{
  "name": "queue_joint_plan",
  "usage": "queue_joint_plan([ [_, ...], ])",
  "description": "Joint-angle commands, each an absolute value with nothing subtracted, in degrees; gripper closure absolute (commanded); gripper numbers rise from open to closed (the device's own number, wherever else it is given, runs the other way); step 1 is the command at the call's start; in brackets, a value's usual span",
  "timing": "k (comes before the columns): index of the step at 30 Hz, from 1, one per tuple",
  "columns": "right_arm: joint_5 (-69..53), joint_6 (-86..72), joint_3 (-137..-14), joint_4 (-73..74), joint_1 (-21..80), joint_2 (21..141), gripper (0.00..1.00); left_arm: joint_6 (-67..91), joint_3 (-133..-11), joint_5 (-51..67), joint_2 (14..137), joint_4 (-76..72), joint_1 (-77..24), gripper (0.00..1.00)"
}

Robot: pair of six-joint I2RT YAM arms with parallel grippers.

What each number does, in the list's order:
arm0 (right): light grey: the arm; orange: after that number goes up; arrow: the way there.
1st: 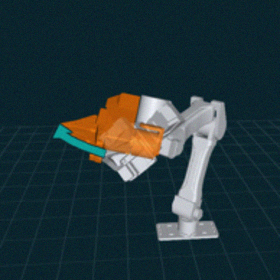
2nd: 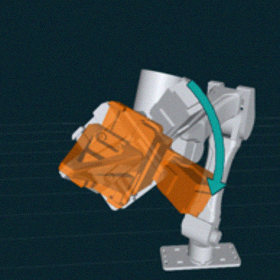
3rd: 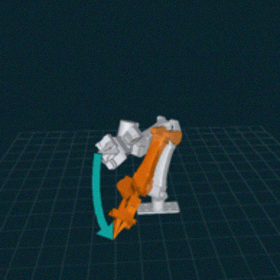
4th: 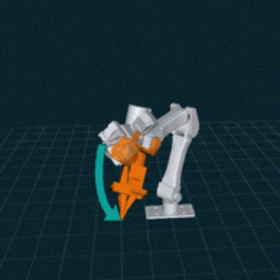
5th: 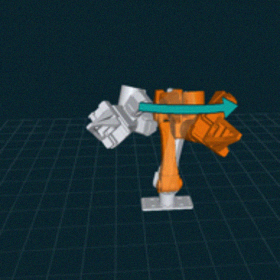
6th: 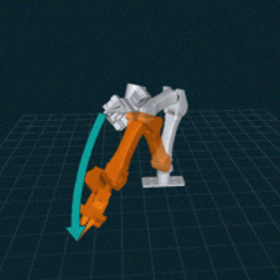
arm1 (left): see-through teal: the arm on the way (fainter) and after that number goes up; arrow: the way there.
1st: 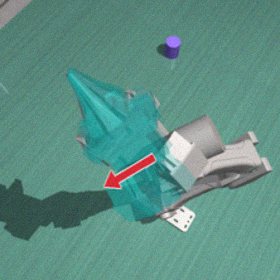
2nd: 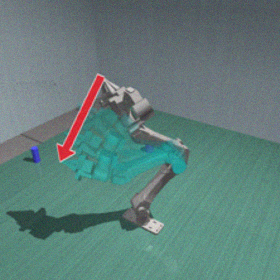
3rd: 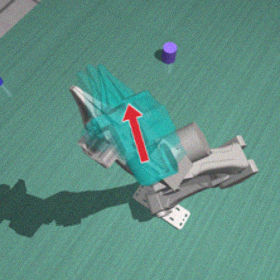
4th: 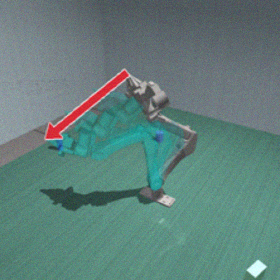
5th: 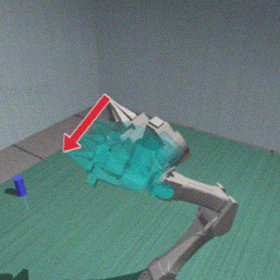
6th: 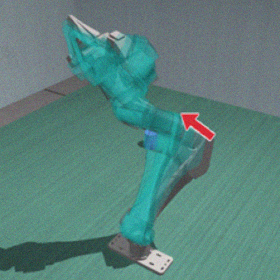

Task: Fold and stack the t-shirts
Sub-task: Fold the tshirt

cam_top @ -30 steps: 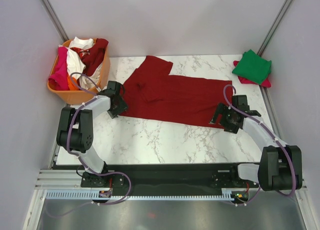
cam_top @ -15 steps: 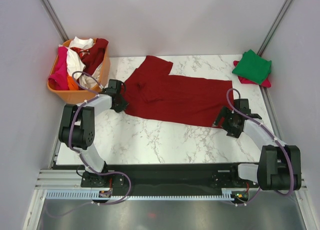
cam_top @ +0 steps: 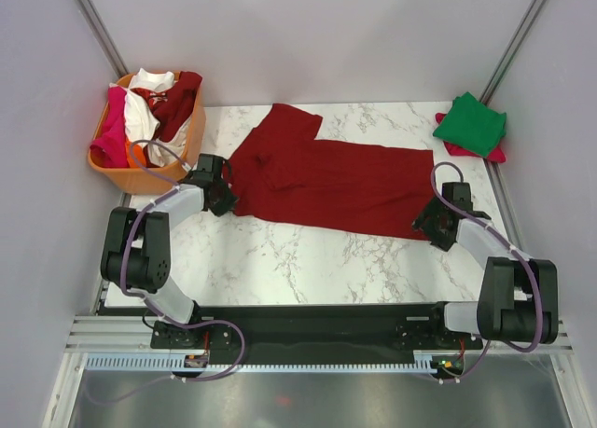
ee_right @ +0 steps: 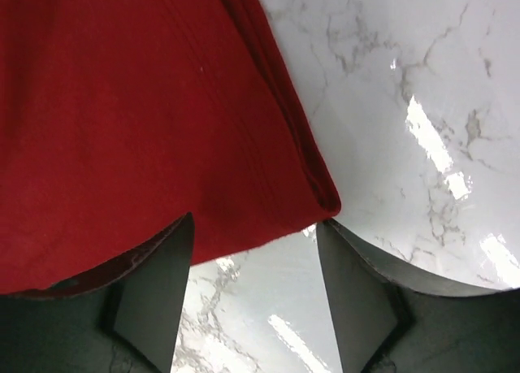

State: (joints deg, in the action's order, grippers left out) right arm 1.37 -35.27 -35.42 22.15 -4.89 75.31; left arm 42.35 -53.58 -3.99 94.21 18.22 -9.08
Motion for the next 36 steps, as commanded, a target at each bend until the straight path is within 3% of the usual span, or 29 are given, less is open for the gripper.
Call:
queue_joint_plan([
  [1, 2.72, -35.95, -33.84, 18.11, -5.71, 78.13, 0.31, 41.84, -52.65, -3.16, 91.67, 17.84, -9.14, 0.98],
  [2, 2.64, -36.03, -33.75, 17.41, -6.06, 78.31, 0.35, 41.92, -52.47, -3.16, 90.97, 18.10, -9.14, 0.98],
  [3, 2.55, -35.86, -33.75, 17.05, -6.24, 78.31, 0.52, 41.84, -52.38, -2.99, 90.79, 18.19, -9.05, 0.98],
  [5, 1.93, -35.51, -34.10, 16.96, -6.50, 78.05, 0.70, 41.84, -52.12, -2.64, 89.57, 18.54, -9.14, 0.98],
  [6, 1.67, -35.42, -34.19, 17.05, -6.59, 77.61, 0.86, 41.84, -51.95, -2.20, 89.04, 18.81, -9.05, 0.98],
  [8, 1.58, -34.98, -34.89, 18.45, -6.85, 76.82, 0.97, 42.01, -51.24, -1.24, 87.81, 19.25, -9.14, 0.98],
  [15, 6.77, -32.35, -39.28, 28.20, -10.63, 71.55, 1.00, 42.97, -45.28, -1.59, 74.74, 25.57, -11.86, 0.98],
  [21, 1.78, -36.29, -40.69, 34.80, -13.18, 66.46, 1.00, 45.78, -38.07, 3.59, 64.35, 31.98, -12.74, 0.98],
  [23, 0.18, -37.09, -40.08, 36.29, -13.18, 65.40, 0.91, 46.75, -36.57, 4.83, 59.62, 34.70, -13.18, 0.98],
  [25, -1.74, -37.44, -39.64, 37.61, -13.27, 63.81, 0.88, 48.24, -34.82, 6.32, 56.36, 36.47, -13.88, 0.98],
  [26, -2.02, -37.35, -38.94, 38.75, -13.53, 63.20, 0.73, 48.69, -34.28, 6.59, 53.38, 39.00, -14.32, 0.98],
  [28, -2.90, -37.35, -38.32, 39.72, -13.54, 60.65, 0.58, 51.05, -32.79, 7.38, 50.11, 41.30, -14.85, 0.94],
  [29, -3.25, -37.44, -37.80, 40.77, -13.62, 59.69, 0.33, 51.93, -32.52, 7.38, 47.23, 41.57, -17.72, 0.72],
  [30, -3.69, -37.53, -37.79, 41.30, -13.62, 57.68, 0.24, 54.38, -32.08, 9.12, 46.15, 42.44, -18.97, 0.59],
  [31, -4.47, -37.36, -38.23, 41.83, -13.62, 56.53, 0.17, 55.54, -31.65, 10.27, 45.10, 42.54, -20.46, 0.29],
  [32, -5.00, -37.18, -38.84, 41.92, -13.62, 55.38, 0.05, 56.42, -31.47, 11.15, 43.96, 42.71, -21.09, 0.21],
  [33, -5.44, -36.74, -39.54, 41.92, -13.62, 53.28, 0.03, 56.16, -32.51, 11.51, 42.81, 43.24, -21.44, 0.16],
  [36, -10.45, -35.68, -42.88, 38.50, -12.84, 50.37, 0.02, 52.06, -39.07, 5.40, 42.89, 47.01, -21.80, 0.13],
])
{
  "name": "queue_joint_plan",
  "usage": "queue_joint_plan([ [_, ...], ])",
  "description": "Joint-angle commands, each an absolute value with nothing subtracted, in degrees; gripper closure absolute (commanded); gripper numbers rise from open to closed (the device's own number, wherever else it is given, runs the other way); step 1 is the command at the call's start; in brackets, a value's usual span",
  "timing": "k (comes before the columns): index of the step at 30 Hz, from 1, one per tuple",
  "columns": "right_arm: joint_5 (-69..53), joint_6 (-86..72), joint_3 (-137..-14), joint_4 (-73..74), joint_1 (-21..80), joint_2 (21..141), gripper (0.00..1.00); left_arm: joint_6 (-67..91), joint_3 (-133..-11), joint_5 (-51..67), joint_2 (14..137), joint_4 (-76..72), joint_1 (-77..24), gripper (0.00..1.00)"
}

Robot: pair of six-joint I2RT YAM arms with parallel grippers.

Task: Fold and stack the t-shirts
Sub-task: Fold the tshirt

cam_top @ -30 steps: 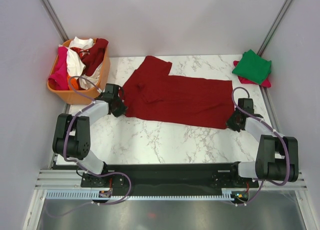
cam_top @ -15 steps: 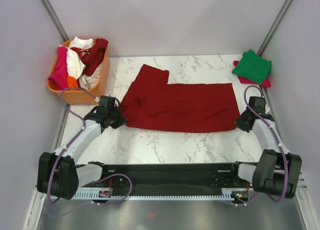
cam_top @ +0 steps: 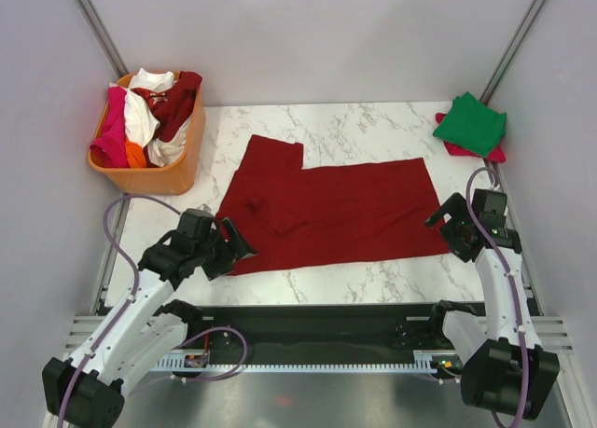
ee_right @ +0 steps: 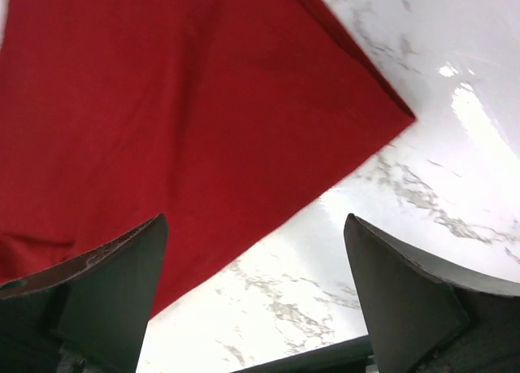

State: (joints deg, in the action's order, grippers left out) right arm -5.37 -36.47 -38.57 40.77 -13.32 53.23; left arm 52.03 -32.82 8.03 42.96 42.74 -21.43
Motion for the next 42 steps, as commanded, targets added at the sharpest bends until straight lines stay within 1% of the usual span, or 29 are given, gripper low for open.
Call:
queue_joint_plan([
  [1, -11.50, -35.60, -44.11, 37.80, -11.96, 50.62, 0.02, 50.81, -40.76, 3.53, 43.33, 49.28, -21.80, 0.12],
  [4, -11.26, -35.33, -50.34, 33.68, -2.41, 54.48, 0.02, 47.73, -43.94, -2.71, 46.31, 48.18, -21.71, 0.14],
  [5, -10.21, -35.68, -51.58, 32.97, 5.28, 56.23, 0.04, 46.51, -44.55, -3.16, 48.06, 47.29, -21.71, 0.15],
  [6, -8.72, -37.08, -52.72, 32.26, 8.93, 60.69, 0.05, 45.10, -45.52, -3.34, 49.90, 46.24, -21.71, 0.17],
  [7, -8.61, -37.96, -53.87, 31.39, 12.62, 63.17, 0.07, 44.83, -45.96, -3.43, 53.49, 45.36, -21.71, 0.20],
  [8, -8.61, -38.93, -56.31, 29.38, 19.62, 65.80, 0.09, 44.65, -46.14, -3.43, 54.92, 43.26, -21.80, 0.28],
  [9, -8.44, -40.85, -57.82, 28.49, 22.91, 71.14, 0.09, 44.65, -45.71, -2.99, 56.06, 42.11, -21.80, 0.31],
  [10, -8.61, -41.65, -60.62, 26.04, 26.07, 73.80, 0.10, 44.65, -45.27, -2.55, 57.03, 40.88, -21.80, 0.38],
  [11, -9.22, -42.27, -61.95, 24.45, 31.24, 78.70, 0.10, 44.56, -43.61, -2.64, 57.82, 37.82, -21.80, 0.40],
  [12, -10.27, -43.15, -63.27, 22.78, 33.20, 81.27, 0.10, 44.65, -42.38, -2.90, 57.92, 36.31, -21.80, 0.42],
  [13, -11.41, -44.02, -66.67, 20.24, 34.88, 83.82, 0.12, 44.74, -41.15, -3.07, 58.01, 34.91, -21.80, 0.47],
  [15, -12.21, -43.34, -71.17, 18.46, 39.36, 92.08, 0.14, 45.35, -38.08, -3.86, 59.06, 32.27, -21.80, 0.51],
  [16, -13.43, -42.20, -77.02, 18.54, 41.38, 95.07, 0.16, 45.70, -37.01, -3.95, 59.50, 31.47, -21.80, 0.55],
  [17, -14.49, -41.49, -79.95, 18.54, 42.35, 101.10, 0.20, 46.14, -36.13, -3.78, 60.72, 31.03, -21.80, 0.57],
  [19, -15.64, -40.52, -87.66, 19.59, 44.46, 107.02, 0.24, 47.54, -33.67, -3.43, 61.61, 29.80, -21.80, 0.63],
  [20, -16.17, -40.00, -89.72, 20.12, 44.99, 109.66, 0.28, 47.98, -32.79, -3.34, 61.79, 29.19, -21.80, 0.63],
  [23, -16.18, -39.38, -96.14, 21.70, 46.67, 119.93, 0.29, 49.13, -29.80, -3.87, 61.79, 28.21, -21.88, 0.67],
  [27, -10.66, -35.00, -102.64, 24.17, 48.69, 125.58, 0.27, 49.39, -27.43, -4.74, 60.65, 27.60, -21.88, 0.67],
  [31, -3.44, -29.01, -111.60, 31.62, 50.53, 131.21, 0.29, 48.96, -26.63, -4.92, 60.82, 27.25, -21.88, 0.67],
  [35, 1.04, -26.11, -116.10, 35.06, 51.06, 135.34, 0.29, 48.78, -25.84, -4.92, 60.91, 26.90, -21.88, 0.67],
  [37, 4.45, -24.62, -117.94, 35.85, 51.50, 135.96, 0.29, 49.22, -24.79, -5.10, 61.08, 26.20, -21.80, 0.67],
  [39, 5.18, -24.35, -118.99, 36.12, 51.50, 136.40, 0.29, 49.22, -24.52, -5.01, 61.26, 25.93, -21.88, 0.67],
  [42, 7.99, -22.86, -120.84, 37.70, 51.94, 137.98, 0.32, 49.22, -24.26, -4.66, 61.52, 25.49, -21.88, 0.68],
])
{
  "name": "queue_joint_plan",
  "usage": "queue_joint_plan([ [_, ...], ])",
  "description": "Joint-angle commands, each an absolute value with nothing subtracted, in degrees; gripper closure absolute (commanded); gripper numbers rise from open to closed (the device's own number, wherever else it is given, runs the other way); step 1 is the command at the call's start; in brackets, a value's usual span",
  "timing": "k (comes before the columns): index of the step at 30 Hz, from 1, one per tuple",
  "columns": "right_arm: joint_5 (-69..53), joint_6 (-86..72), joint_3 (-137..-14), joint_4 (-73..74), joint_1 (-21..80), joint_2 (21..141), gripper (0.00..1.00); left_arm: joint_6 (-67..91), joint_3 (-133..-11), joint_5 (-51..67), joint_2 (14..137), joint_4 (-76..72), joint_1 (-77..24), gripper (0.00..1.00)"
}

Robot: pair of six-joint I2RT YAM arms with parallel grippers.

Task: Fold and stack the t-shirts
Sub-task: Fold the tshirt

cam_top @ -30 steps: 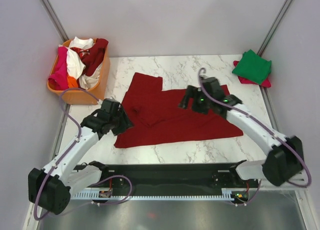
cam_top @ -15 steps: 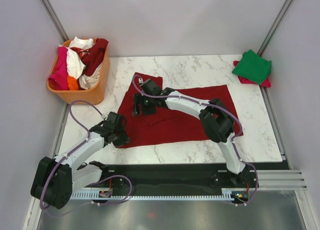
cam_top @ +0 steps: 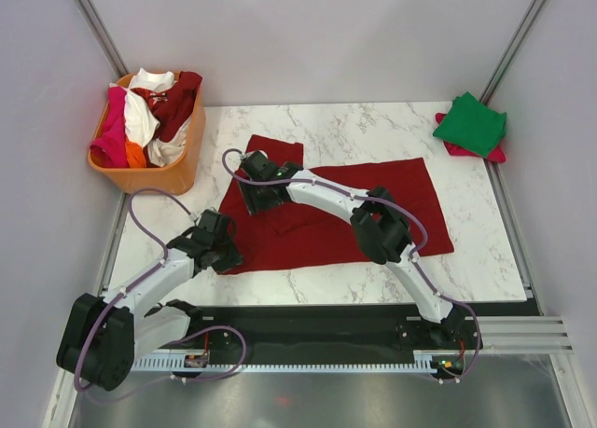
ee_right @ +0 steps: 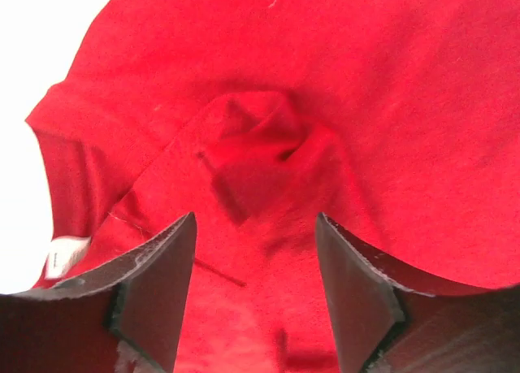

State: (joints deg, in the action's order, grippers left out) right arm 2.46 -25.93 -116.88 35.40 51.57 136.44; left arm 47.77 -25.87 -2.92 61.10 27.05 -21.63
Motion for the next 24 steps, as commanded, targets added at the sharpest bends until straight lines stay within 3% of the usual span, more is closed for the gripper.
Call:
queue_joint_plan([
  [1, 9.91, -22.24, -122.50, 39.18, 52.20, 139.03, 0.33, 49.22, -24.26, -4.66, 61.52, 25.40, -21.88, 0.68],
  [6, 10.81, -21.45, -124.19, 39.73, 52.38, 140.53, 0.41, 49.04, -24.26, -4.22, 61.08, 25.49, -21.88, 0.70],
  [11, 11.16, -21.18, -124.89, 39.64, 52.38, 141.59, 0.55, 50.44, -22.51, -2.64, 59.33, 25.58, -21.88, 0.76],
  [14, 11.51, -21.01, -125.51, 39.73, 52.47, 141.59, 0.69, 51.85, -21.45, -2.37, 58.71, 25.84, -21.88, 0.87],
  [15, 11.86, -20.74, -125.68, 39.73, 52.47, 141.59, 0.76, 52.12, -21.18, -2.37, 58.62, 25.93, -21.88, 0.97],
  [16, 11.95, -20.57, -125.86, 39.64, 52.38, 141.33, 0.78, 52.29, -21.18, -2.29, 58.36, 26.10, -21.88, 0.98],
  [24, 15.63, -12.05, -129.11, 39.90, 52.38, 139.92, 0.83, 52.91, -21.88, -2.02, 56.25, 28.91, -21.88, 0.98],
])
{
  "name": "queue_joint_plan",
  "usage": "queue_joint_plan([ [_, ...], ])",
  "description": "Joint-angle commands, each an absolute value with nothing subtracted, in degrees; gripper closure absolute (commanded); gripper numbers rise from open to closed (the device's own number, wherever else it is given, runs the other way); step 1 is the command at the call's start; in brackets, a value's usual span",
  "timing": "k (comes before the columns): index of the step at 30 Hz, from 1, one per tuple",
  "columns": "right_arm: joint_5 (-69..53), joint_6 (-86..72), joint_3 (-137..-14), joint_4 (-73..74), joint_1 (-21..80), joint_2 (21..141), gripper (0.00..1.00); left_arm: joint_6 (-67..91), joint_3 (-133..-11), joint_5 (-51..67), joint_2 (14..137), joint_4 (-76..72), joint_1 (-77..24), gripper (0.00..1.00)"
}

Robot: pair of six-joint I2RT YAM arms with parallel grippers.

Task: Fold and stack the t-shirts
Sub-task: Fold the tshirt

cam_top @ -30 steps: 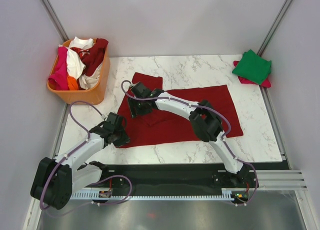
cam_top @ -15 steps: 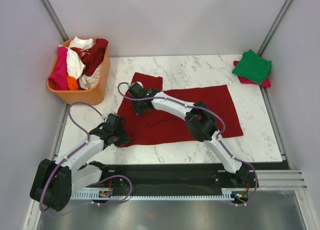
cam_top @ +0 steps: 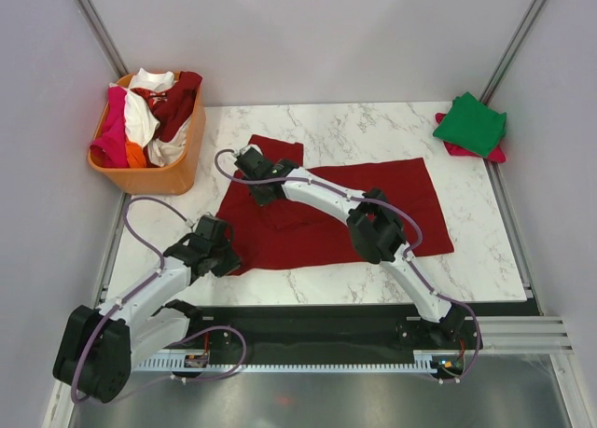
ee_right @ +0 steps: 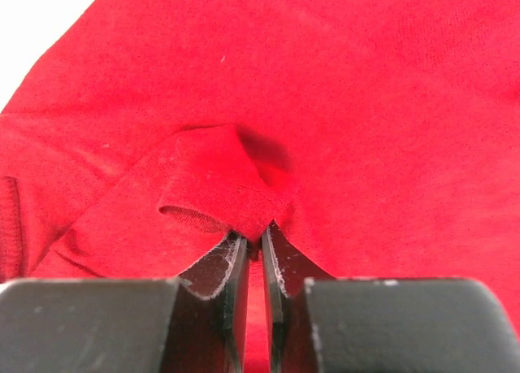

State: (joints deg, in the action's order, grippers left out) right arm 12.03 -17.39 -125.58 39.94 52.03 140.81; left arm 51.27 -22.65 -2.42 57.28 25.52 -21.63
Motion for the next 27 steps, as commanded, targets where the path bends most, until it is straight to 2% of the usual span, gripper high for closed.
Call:
queue_joint_plan([
  [1, 18.17, -9.43, -129.29, 39.90, 52.21, 140.01, 0.83, 52.91, -21.97, -2.02, 55.99, 29.09, -21.88, 0.98],
  [5, 22.75, -4.49, -130.08, 39.38, 51.59, 141.24, 0.83, 52.65, -22.50, -2.20, 55.90, 29.97, -21.88, 0.98],
  [7, 24.34, -2.99, -130.25, 39.11, 50.89, 142.47, 0.70, 52.38, -22.76, -2.28, 56.34, 30.32, -21.88, 0.98],
  [8, 26.09, -1.68, -130.25, 38.68, 50.54, 142.82, 0.63, 52.38, -22.94, -2.37, 56.60, 30.41, -21.88, 0.98],
  [9, 26.97, -1.50, -130.34, 38.58, 49.75, 143.34, 0.35, 52.21, -23.11, -2.37, 56.78, 30.67, -21.88, 0.98],
  [10, 28.03, -1.41, -130.34, 38.32, 49.22, 143.52, 0.21, 52.21, -23.20, -2.46, 56.78, 30.85, -21.88, 0.98],
  [12, 28.48, -1.23, -130.78, 37.71, 46.95, 143.53, 0.02, 52.21, -23.20, -2.46, 56.78, 31.20, -21.88, 0.98],
  [16, 26.11, -2.72, -131.14, 37.79, 44.04, 140.11, 0.02, 52.12, -23.47, -2.81, 56.60, 31.90, -21.88, 0.98],
  [19, 17.87, -4.47, -125.09, 37.01, 43.94, 133.09, 0.04, 52.03, -23.47, -3.08, 56.69, 31.99, -21.88, 0.98],
  [23, 9.59, -8.43, -107.29, 30.79, 45.70, 122.71, 0.08, 52.03, -23.55, -3.25, 56.78, 31.99, -21.88, 0.98],
  [27, 3.00, -10.98, -98.36, 28.48, 48.86, 117.95, 0.14, 52.12, -23.47, -3.08, 56.60, 32.08, -21.97, 0.98],
])
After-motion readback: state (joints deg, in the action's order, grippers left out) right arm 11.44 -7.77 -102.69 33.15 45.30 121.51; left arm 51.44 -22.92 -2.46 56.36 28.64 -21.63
